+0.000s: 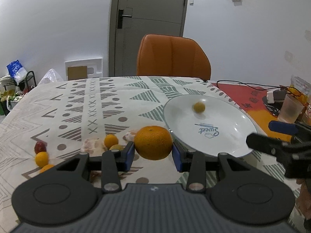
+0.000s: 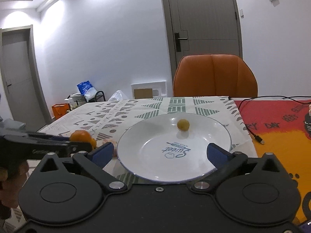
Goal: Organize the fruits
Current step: 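Lower the orange into the white plate and open the left tool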
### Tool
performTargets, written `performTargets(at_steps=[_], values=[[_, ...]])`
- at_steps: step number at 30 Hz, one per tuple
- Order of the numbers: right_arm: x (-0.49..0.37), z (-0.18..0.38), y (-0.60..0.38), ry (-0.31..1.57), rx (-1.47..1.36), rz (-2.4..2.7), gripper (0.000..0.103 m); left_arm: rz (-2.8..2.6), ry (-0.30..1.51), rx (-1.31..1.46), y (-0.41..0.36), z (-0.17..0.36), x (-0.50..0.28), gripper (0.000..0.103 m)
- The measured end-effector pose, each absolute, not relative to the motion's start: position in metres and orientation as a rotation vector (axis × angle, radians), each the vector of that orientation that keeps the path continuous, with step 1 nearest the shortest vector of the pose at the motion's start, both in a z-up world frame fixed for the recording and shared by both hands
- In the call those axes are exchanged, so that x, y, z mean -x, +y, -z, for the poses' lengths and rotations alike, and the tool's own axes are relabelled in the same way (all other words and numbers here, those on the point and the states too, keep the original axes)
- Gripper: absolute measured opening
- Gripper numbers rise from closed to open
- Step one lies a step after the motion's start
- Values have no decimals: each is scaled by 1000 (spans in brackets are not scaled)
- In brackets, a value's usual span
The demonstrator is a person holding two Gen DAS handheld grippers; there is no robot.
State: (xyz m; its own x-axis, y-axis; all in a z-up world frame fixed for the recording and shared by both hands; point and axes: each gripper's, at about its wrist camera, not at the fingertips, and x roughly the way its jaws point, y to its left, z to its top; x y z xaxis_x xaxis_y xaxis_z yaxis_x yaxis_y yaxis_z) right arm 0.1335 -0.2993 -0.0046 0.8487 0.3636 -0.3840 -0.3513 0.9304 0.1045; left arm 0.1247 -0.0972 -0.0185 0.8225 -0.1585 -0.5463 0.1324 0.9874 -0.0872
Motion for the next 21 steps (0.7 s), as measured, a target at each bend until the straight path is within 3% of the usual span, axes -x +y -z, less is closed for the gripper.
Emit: performTargets(at_steps=[21], values=[[-104, 18, -333, 471, 38, -307, 103, 218, 591, -4, -143, 22, -152, 40]])
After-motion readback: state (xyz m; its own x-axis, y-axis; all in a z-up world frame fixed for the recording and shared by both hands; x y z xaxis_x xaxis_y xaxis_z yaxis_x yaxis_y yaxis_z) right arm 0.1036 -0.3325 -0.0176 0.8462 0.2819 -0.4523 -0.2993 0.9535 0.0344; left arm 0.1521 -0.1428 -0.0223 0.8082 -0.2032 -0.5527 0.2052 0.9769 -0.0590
